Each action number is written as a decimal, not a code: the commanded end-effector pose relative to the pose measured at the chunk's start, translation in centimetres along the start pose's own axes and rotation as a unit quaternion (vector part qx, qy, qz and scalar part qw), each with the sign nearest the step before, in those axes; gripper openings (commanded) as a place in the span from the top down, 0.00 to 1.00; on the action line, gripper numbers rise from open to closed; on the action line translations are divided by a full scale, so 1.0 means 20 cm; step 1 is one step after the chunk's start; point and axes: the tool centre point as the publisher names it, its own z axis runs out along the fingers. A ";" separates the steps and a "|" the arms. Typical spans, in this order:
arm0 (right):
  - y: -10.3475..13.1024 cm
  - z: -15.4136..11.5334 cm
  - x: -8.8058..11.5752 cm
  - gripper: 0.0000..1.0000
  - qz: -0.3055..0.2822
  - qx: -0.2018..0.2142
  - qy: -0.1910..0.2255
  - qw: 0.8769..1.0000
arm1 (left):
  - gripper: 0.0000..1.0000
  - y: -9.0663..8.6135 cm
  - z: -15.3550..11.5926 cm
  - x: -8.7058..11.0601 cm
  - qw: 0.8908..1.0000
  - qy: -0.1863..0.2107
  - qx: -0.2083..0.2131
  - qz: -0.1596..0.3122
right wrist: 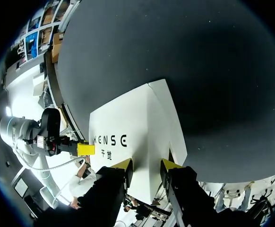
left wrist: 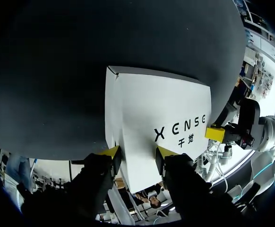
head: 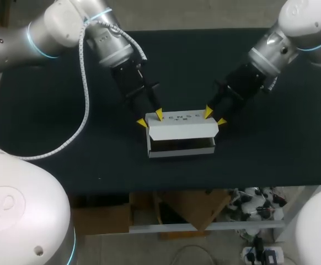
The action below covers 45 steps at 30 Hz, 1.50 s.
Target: Assemble the packaging by folding the flat box into shape, placing the metal phone stand inside, and closing the box properly
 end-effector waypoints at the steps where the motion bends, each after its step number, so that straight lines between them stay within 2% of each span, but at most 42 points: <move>1: 0.01 0.00 0.03 0.60 0.001 0.004 -0.002 1.000 | 0.53 -0.01 0.01 0.03 1.000 -0.003 -0.005 -0.001; 45: 0.02 -0.02 0.07 0.60 0.010 0.021 0.002 1.000 | 0.55 -0.02 -0.03 0.03 0.999 -0.002 -0.027 -0.020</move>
